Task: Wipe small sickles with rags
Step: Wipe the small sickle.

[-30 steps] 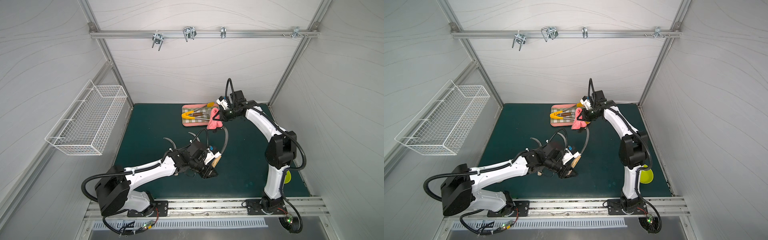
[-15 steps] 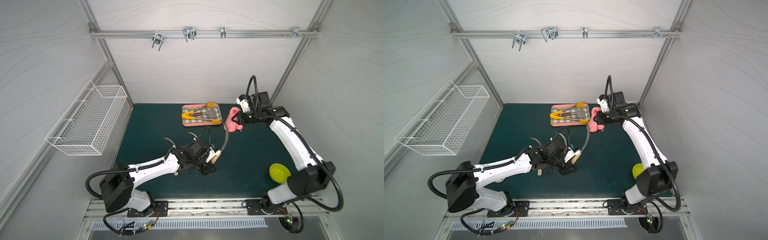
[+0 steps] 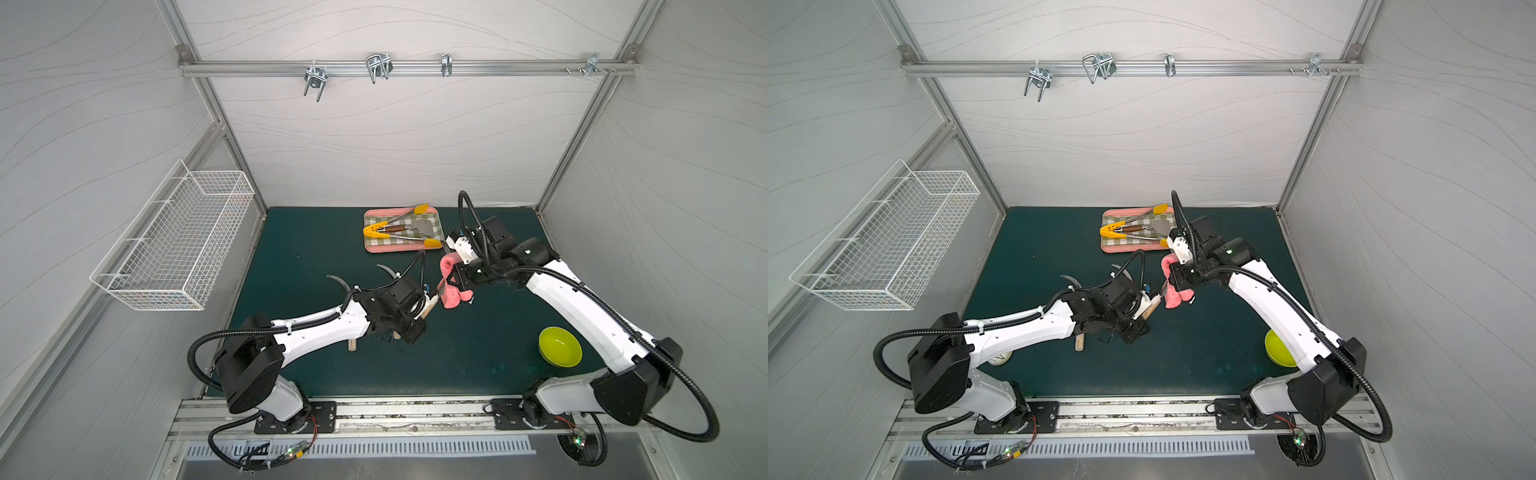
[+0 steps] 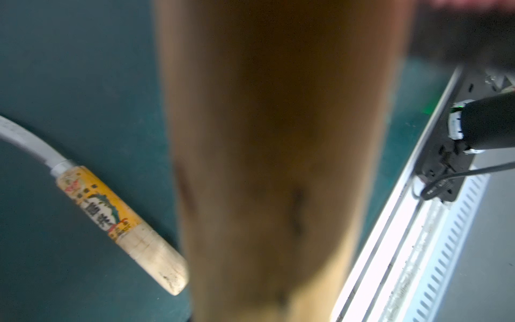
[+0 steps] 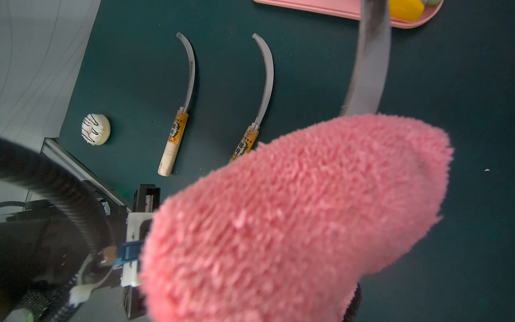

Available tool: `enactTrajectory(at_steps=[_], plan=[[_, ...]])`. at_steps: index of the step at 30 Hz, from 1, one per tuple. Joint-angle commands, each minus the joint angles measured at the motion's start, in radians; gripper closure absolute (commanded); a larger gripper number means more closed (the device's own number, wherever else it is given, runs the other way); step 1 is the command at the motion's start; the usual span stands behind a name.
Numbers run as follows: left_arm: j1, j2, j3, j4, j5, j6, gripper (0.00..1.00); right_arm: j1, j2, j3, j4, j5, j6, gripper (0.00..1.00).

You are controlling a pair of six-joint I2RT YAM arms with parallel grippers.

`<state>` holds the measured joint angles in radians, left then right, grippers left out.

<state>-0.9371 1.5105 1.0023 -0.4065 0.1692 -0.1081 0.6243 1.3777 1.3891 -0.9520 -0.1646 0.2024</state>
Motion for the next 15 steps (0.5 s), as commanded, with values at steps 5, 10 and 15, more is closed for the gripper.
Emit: enactTrajectory(at_steps=[5, 10, 15], plan=[[-0.018, -0.037, 0.032, 0.064, -0.037, 0.012, 1.00, 0.013, 0.104, -0.058, 0.066, 0.007, 0.071, 0.96], [-0.046, -0.084, 0.001, 0.072, -0.051, 0.013, 1.00, -0.039, 0.175, -0.025, 0.103, -0.007, 0.062, 0.96], [-0.073, -0.117, -0.016, 0.059, -0.057, 0.030, 1.00, -0.110, 0.238, 0.035, 0.116, -0.047, 0.023, 0.97]])
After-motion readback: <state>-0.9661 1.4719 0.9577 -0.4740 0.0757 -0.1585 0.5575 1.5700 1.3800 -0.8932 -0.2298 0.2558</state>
